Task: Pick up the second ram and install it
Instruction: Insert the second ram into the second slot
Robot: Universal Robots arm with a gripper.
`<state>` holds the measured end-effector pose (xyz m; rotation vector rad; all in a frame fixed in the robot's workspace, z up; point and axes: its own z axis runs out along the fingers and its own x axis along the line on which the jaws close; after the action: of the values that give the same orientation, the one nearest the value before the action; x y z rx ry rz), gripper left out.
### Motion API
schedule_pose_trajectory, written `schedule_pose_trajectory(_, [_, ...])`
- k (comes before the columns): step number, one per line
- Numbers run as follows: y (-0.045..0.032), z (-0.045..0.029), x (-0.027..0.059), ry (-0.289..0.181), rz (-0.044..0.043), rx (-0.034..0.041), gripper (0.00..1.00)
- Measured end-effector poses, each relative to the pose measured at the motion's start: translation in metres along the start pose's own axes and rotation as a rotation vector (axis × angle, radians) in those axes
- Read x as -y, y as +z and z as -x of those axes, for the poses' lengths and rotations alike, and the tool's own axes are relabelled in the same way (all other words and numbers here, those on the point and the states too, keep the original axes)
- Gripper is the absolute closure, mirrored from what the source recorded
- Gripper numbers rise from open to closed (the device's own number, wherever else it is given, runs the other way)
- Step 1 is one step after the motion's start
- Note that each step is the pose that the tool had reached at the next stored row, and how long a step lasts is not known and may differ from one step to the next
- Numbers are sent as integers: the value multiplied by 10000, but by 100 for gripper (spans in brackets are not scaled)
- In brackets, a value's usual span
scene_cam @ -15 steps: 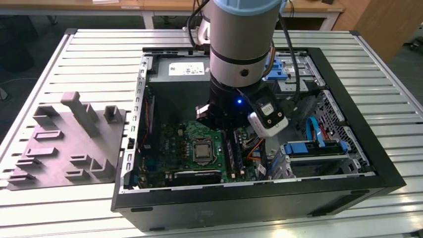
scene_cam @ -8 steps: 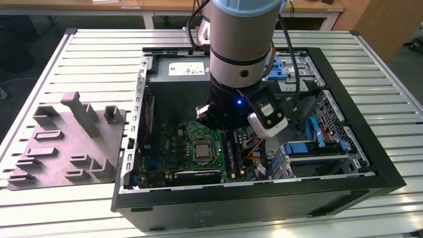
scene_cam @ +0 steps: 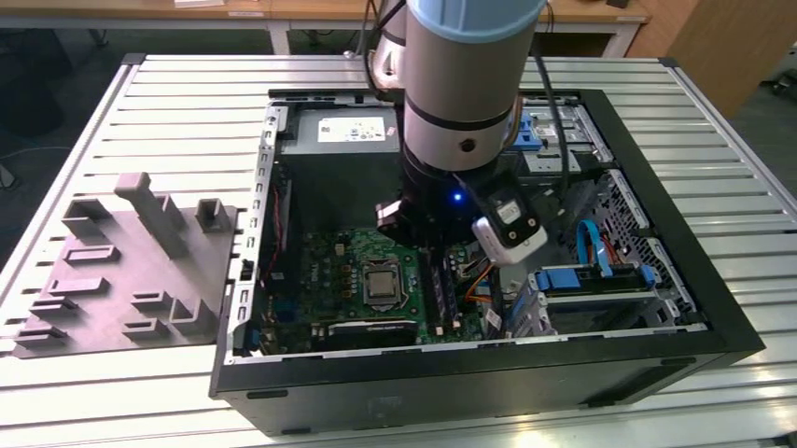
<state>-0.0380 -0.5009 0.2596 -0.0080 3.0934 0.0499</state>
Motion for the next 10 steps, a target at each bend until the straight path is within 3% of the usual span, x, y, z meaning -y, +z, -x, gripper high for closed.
schedule_pose_trajectory(3, [29,1,3,158,-6,5,89])
schedule_pose_trajectory(10, [96,-1,-1,48,7,5,89])
